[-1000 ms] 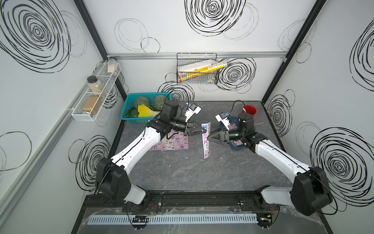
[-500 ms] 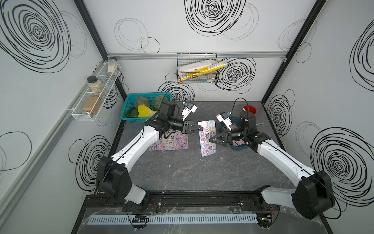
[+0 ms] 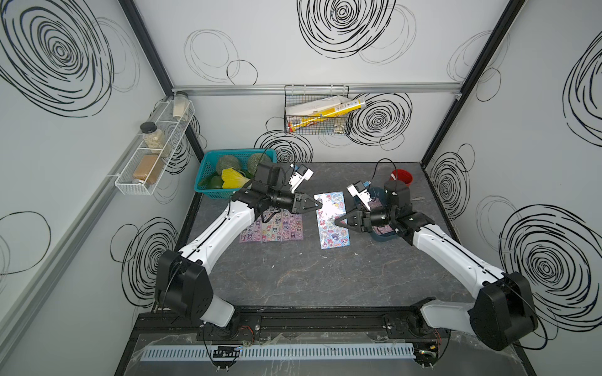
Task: Take the stickers out of the storage box
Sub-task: Place the sticker at the center of the board.
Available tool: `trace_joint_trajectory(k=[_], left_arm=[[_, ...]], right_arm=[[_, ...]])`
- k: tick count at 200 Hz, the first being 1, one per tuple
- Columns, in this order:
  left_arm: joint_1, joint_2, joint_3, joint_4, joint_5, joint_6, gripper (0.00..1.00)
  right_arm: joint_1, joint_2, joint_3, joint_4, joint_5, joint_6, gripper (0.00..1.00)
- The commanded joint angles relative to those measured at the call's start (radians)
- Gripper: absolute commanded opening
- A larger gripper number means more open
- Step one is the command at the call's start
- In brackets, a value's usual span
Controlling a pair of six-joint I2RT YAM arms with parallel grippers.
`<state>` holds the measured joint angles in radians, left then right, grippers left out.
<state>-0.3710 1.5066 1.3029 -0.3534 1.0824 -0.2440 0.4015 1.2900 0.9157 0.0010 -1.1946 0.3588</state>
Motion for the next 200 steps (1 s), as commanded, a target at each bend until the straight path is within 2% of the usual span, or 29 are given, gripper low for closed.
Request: trace_joint_trajectory(k=[1, 13, 29, 56, 110, 150, 200], left_arm=[[0.009, 0.018, 0.016, -0.023, -0.046, 0.033, 0.01], [0.010, 0.025, 0.021, -0.037, -0.055, 0.039, 0.02], [0.009, 0.030, 0.025, -0.054, -0.079, 0.047, 0.04], [0.009, 0.030, 0.038, -0.084, -0.186, 0.053, 0.09], [0.007, 0.037, 0.059, -0.138, -0.435, 0.043, 0.37], [0.008, 0.039, 0.067, -0.162, -0.605, 0.020, 0.41], [0.010, 0.022, 0.067, -0.156, -0.644, 0.000, 0.42]], right_arm=[[-0.001, 0.023, -0.013, -0.003, 0.027, 0.002, 0.13], [-0.001, 0.034, -0.015, -0.007, 0.041, 0.005, 0.04], [-0.001, 0.047, -0.015, -0.009, 0.070, 0.014, 0.00], [-0.001, 0.076, -0.007, -0.009, 0.119, 0.042, 0.00], [-0.001, 0.163, -0.006, 0.050, 0.281, 0.189, 0.00], [0.036, 0.277, 0.026, 0.084, 0.419, 0.272, 0.00], [0.128, 0.500, 0.200, 0.049, 0.483, 0.249, 0.00]])
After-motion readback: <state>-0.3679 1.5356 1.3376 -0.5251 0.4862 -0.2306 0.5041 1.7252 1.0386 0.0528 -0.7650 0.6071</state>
